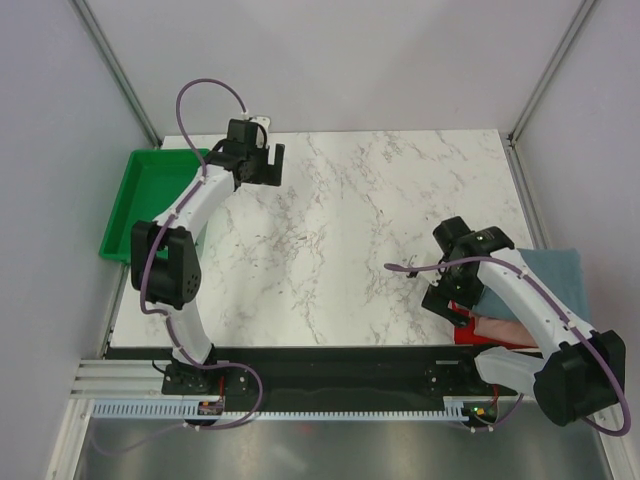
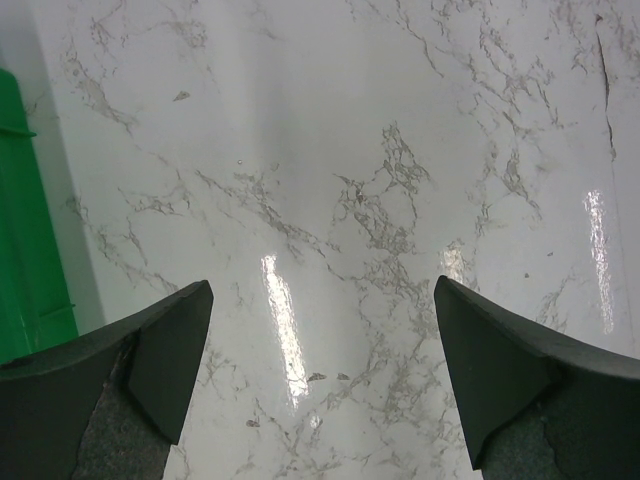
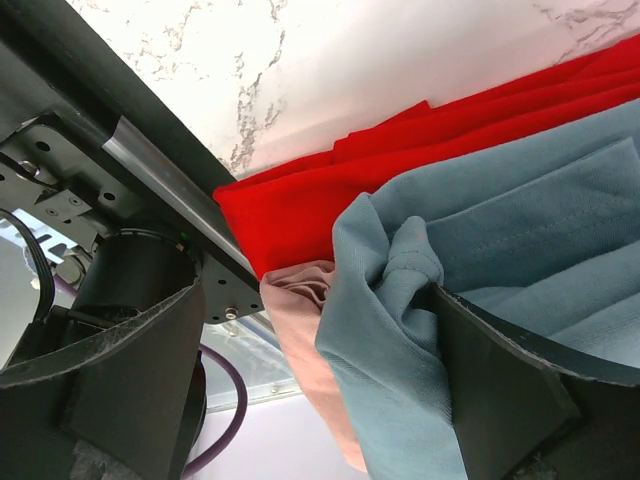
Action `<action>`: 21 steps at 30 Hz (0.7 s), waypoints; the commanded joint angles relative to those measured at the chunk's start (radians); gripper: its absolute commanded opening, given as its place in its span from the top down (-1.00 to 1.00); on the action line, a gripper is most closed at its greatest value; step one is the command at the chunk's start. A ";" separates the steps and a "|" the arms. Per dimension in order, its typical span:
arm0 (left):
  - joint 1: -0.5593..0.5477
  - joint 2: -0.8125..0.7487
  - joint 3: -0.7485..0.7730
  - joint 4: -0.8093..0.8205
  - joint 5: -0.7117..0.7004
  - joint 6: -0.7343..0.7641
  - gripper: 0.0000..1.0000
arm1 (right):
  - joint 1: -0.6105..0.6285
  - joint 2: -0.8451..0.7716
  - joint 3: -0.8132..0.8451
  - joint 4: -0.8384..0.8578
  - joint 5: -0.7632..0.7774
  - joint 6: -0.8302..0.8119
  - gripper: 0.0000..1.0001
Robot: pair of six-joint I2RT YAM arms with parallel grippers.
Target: Fold and stack the t-shirts
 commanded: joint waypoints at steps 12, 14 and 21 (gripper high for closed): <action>0.002 -0.104 -0.026 0.055 -0.016 0.001 -1.00 | -0.005 0.037 0.360 0.248 -0.118 0.114 -0.96; 0.002 -0.102 -0.021 0.057 -0.019 0.007 -0.99 | -0.003 0.053 0.368 0.358 -0.101 0.162 -0.96; -0.009 -0.107 -0.033 0.060 -0.051 0.032 -1.00 | -0.002 0.195 0.385 0.690 0.095 0.492 -0.96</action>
